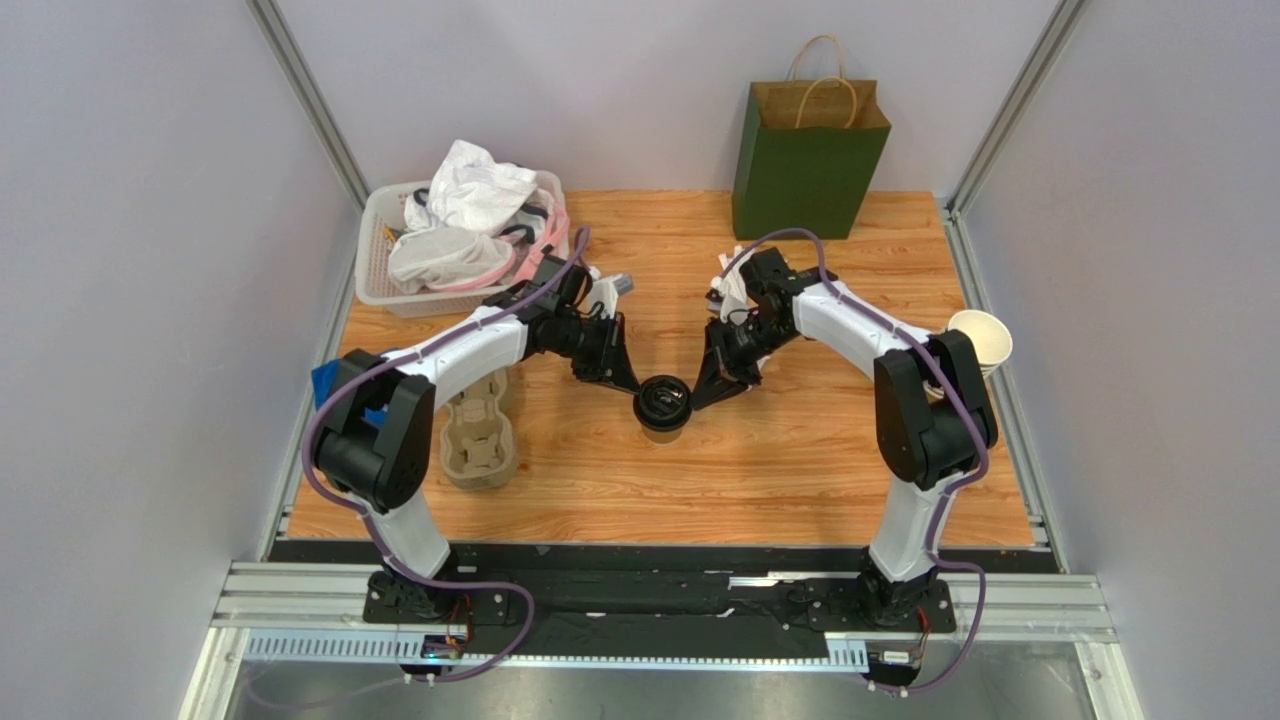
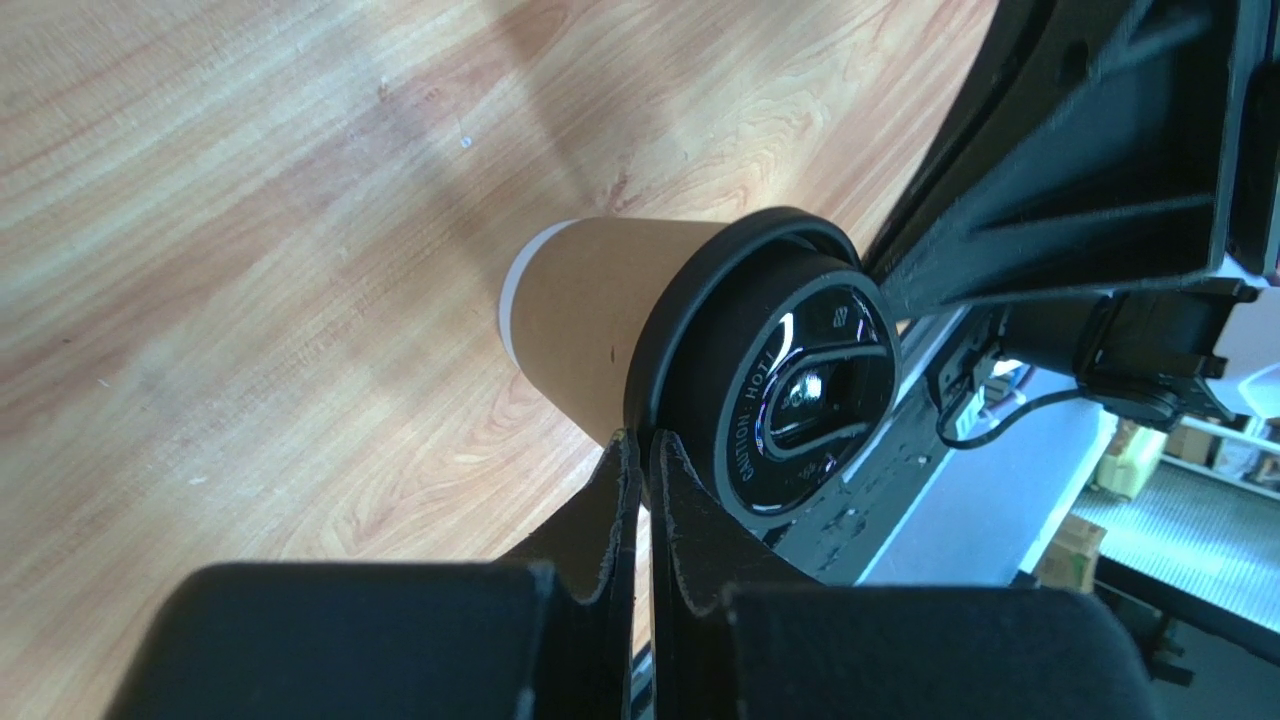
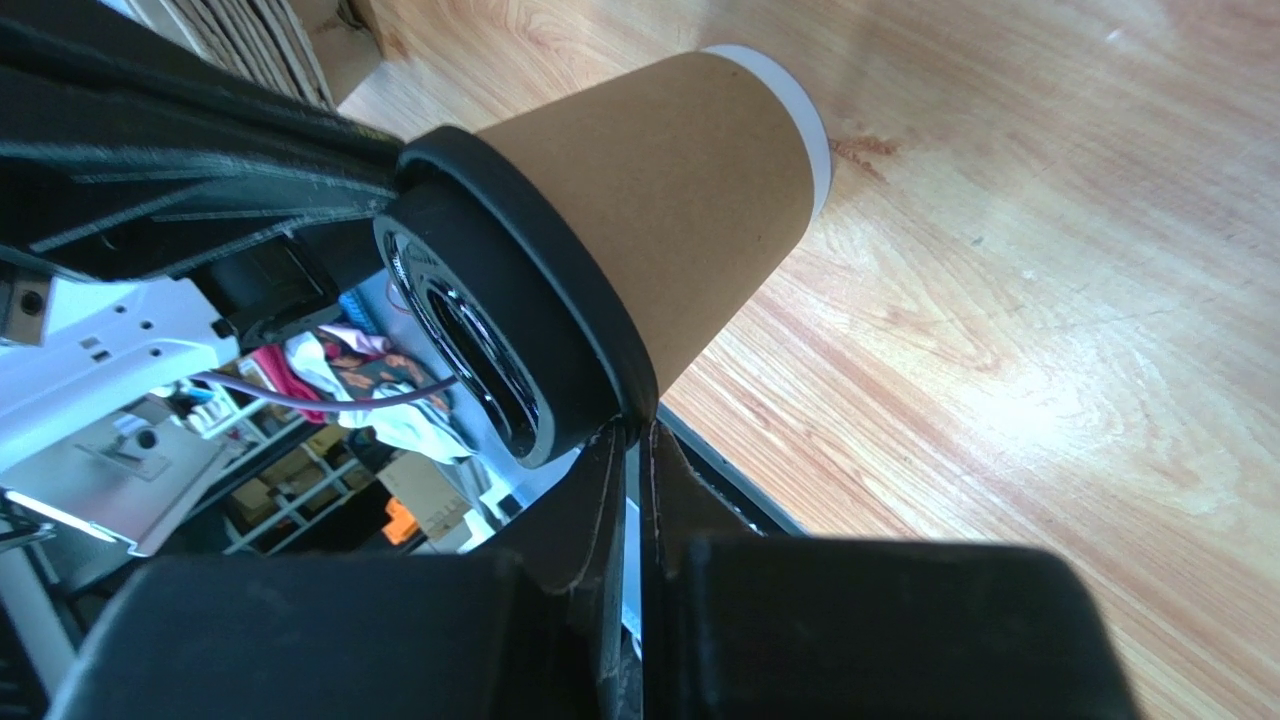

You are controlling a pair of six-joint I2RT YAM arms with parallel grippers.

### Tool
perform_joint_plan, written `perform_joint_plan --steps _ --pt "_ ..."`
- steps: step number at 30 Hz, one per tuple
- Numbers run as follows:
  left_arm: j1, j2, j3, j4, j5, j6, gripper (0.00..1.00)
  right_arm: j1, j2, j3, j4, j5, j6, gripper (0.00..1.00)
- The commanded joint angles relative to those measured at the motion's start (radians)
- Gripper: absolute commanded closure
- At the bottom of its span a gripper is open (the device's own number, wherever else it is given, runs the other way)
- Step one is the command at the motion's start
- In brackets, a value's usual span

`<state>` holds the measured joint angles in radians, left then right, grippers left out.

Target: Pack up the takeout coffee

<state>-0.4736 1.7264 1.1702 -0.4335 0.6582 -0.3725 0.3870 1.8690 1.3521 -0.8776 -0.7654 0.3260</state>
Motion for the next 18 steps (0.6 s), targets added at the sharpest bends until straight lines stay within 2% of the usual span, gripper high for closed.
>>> perform_joint_plan --steps 1,10,15,18 --pt "-0.023 0.047 0.026 -0.037 -0.062 0.063 0.96 0.052 -0.016 -0.051 0.057 0.124 -0.044 0.93" --pt "-0.023 0.029 0.068 -0.056 -0.055 0.067 0.91 0.052 -0.076 -0.064 0.043 0.103 -0.053 0.79" --pt "-0.023 0.019 0.089 -0.062 -0.045 0.072 0.80 0.050 -0.099 -0.059 0.029 0.092 -0.058 0.67" --pt "-0.022 0.015 0.115 -0.065 -0.045 0.073 0.73 0.047 -0.110 -0.059 0.023 0.086 -0.059 0.63"
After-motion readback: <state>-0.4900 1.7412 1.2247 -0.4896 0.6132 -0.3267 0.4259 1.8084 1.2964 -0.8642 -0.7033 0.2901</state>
